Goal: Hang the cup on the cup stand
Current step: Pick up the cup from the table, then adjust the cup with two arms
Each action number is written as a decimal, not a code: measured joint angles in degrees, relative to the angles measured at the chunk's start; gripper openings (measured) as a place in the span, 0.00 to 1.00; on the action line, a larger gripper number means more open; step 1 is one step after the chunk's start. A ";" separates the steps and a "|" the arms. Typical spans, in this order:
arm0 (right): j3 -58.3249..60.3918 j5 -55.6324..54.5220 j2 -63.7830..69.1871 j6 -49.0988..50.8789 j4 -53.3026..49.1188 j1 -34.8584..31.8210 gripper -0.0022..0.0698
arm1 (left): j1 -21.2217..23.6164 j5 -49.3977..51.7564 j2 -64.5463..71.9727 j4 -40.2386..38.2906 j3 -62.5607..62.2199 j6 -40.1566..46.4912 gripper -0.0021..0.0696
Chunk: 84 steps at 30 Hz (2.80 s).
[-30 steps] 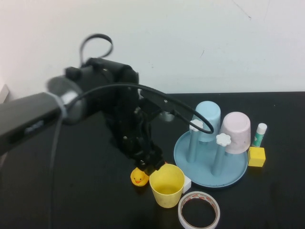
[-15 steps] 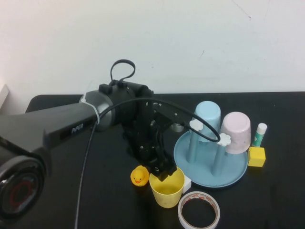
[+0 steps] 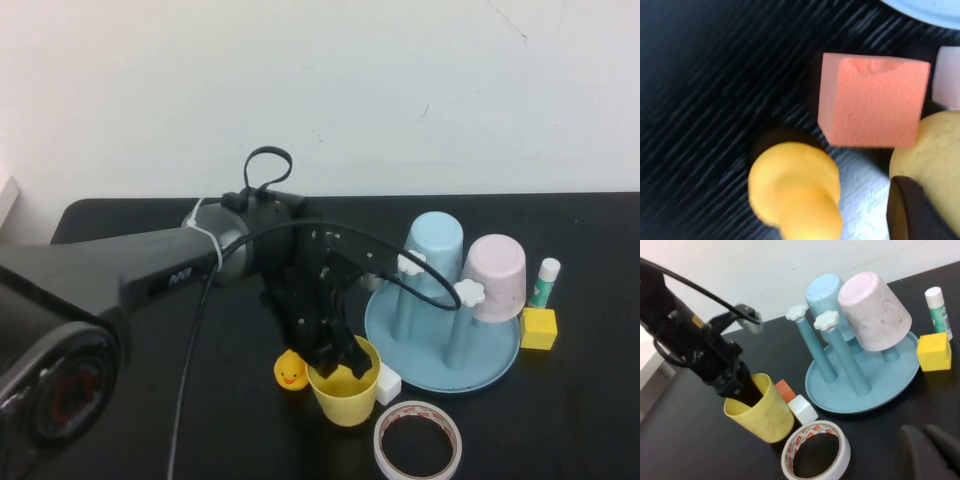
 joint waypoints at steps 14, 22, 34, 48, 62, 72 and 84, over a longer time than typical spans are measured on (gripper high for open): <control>0.00 0.00 0.00 -0.67 0.09 0.00 0.03 | -0.93 -5.80 -31.29 -0.51 18.58 0.00 0.04; 0.00 0.00 0.00 -1.03 0.09 0.00 0.03 | -4.21 -30.40 -56.20 -4.21 44.67 0.00 0.04; 0.00 0.09 0.00 -1.24 1.28 0.00 0.03 | -4.54 -69.38 -79.21 -5.79 69.24 0.00 0.04; -1.15 10.10 1.60 -19.56 33.35 0.00 0.03 | -4.54 -101.71 -64.50 -5.40 70.74 -10.01 0.04; -23.51 29.56 43.49 -32.10 47.65 0.00 0.84 | -4.54 -112.96 -57.74 6.04 70.74 -19.24 0.04; -40.18 29.31 64.81 -24.76 48.01 5.42 0.87 | -4.54 -113.28 -57.61 5.60 70.74 -19.30 0.04; -53.30 19.28 78.70 -22.45 48.10 22.40 0.86 | -4.54 -113.28 -57.61 4.52 70.74 -17.81 0.04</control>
